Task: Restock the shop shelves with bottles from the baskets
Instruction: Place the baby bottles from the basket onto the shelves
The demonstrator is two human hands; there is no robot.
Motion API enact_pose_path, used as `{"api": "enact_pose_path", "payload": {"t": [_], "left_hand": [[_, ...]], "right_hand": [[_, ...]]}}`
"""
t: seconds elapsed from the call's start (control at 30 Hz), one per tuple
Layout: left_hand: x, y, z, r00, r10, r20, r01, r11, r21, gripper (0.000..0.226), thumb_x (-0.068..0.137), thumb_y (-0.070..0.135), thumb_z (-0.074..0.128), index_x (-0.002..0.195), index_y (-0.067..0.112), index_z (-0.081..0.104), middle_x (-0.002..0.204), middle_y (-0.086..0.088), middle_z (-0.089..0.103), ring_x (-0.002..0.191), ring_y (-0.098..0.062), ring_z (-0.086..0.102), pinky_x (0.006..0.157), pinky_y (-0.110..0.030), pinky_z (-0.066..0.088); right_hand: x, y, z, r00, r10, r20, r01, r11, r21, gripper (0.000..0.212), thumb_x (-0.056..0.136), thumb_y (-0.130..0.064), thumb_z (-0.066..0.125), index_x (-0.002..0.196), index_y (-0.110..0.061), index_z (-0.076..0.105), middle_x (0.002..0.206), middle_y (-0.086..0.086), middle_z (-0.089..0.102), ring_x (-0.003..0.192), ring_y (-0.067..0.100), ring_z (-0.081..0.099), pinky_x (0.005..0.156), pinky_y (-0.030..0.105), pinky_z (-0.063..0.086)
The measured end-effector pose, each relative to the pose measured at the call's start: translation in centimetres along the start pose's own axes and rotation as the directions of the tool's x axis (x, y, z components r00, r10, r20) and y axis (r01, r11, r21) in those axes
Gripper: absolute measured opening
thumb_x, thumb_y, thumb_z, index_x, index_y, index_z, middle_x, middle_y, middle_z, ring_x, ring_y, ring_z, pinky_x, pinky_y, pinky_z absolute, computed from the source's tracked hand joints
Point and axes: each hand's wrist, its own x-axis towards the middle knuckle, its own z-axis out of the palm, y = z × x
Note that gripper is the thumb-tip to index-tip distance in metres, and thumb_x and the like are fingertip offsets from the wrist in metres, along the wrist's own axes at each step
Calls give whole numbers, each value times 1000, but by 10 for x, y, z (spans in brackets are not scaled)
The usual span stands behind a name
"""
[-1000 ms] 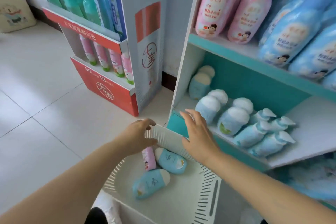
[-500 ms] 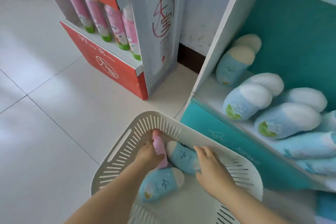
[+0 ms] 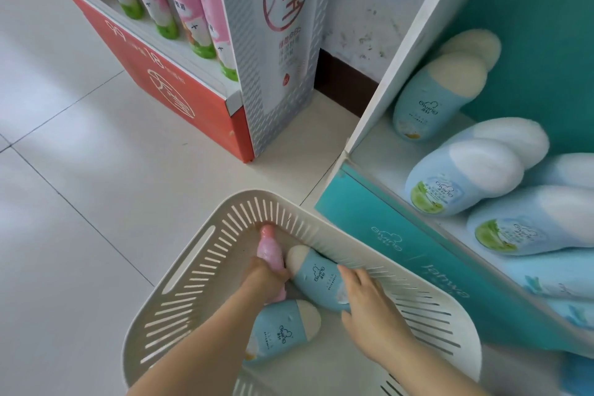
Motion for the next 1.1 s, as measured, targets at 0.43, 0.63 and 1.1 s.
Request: {"api": "enact_pose_path", "payload": {"t": [0.43, 0.63, 1.1], "left_hand": [[-108, 6, -71, 909, 346, 232, -389, 904, 175, 42, 70, 30, 68, 108, 18, 53, 97, -3, 66, 90, -20, 65, 80, -37, 57], [-203, 28, -118, 791, 590, 162, -612, 766, 196, 22, 70, 26, 60, 87, 12, 58, 81, -5, 70, 77, -21, 67, 78, -40, 57], [-371, 62, -131, 389, 909, -149, -880, 415, 230, 68, 68, 23, 80, 123, 26, 40, 109, 5, 56, 94, -15, 61, 83, -32, 55]], "right_hand": [[-61, -35, -61, 981, -108, -159, 115, 993, 39, 60, 93, -14, 47, 147, -19, 20, 147, 2, 29, 135, 20, 31, 109, 32, 33], [-109, -55, -100, 953, -118, -278, 134, 990, 39, 57, 93, -16, 50, 143, -17, 24, 139, 6, 35, 127, 25, 38, 101, 34, 37], [-227, -115, -212, 826, 6, -563, 467, 551, 692, 58, 80, -44, 67, 128, -20, 45, 120, -6, 55, 104, 12, 54, 99, 36, 47]]}}
